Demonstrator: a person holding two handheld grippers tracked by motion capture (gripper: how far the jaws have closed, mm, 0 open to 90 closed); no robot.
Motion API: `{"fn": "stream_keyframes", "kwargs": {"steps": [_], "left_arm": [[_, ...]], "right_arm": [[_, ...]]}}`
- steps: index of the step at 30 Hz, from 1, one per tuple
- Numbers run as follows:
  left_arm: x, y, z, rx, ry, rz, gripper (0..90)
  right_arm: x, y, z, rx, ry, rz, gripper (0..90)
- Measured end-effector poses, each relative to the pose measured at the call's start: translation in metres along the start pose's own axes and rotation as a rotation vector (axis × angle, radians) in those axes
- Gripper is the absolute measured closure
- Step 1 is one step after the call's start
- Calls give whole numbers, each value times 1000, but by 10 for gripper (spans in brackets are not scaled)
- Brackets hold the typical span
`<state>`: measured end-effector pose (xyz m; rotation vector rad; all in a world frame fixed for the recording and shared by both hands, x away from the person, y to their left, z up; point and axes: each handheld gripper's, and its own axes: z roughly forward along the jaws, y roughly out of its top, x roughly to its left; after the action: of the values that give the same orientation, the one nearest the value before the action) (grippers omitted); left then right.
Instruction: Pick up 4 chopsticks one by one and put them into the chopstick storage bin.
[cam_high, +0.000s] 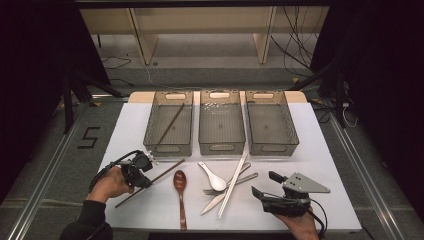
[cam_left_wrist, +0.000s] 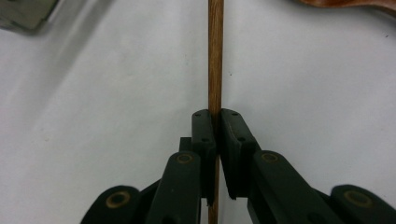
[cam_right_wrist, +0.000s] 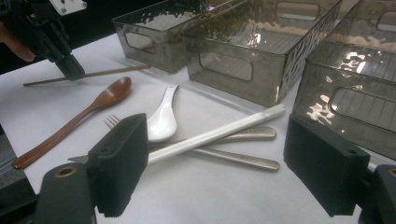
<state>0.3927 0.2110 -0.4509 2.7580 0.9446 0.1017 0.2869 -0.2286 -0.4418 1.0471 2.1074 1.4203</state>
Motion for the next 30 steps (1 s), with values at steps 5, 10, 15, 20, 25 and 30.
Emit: {"fn": "stream_keyframes", "kwargs": {"steps": [5, 10, 15, 20, 25, 30], "left_arm": [[0, 0, -9, -32, 2, 1, 844], [0, 0, -17, -85, -11, -10, 844], [1, 1, -26, -165, -10, -39, 844], [7, 3, -34, -235, 1, -88, 844], [12, 5, -43, -289, 7, -128, 844], [14, 14, -55, -331, 23, -126, 844]], "right_arm": [[0, 0, 0, 1, 0, 0, 230], [0, 0, 0, 2, 0, 0, 229], [0, 0, 0, 2, 1, 1, 229], [0, -1, 1, 2, -1, 3, 229], [0, -1, 1, 4, -1, 6, 229], [-1, -2, 2, 10, -1, 6, 229]]}}
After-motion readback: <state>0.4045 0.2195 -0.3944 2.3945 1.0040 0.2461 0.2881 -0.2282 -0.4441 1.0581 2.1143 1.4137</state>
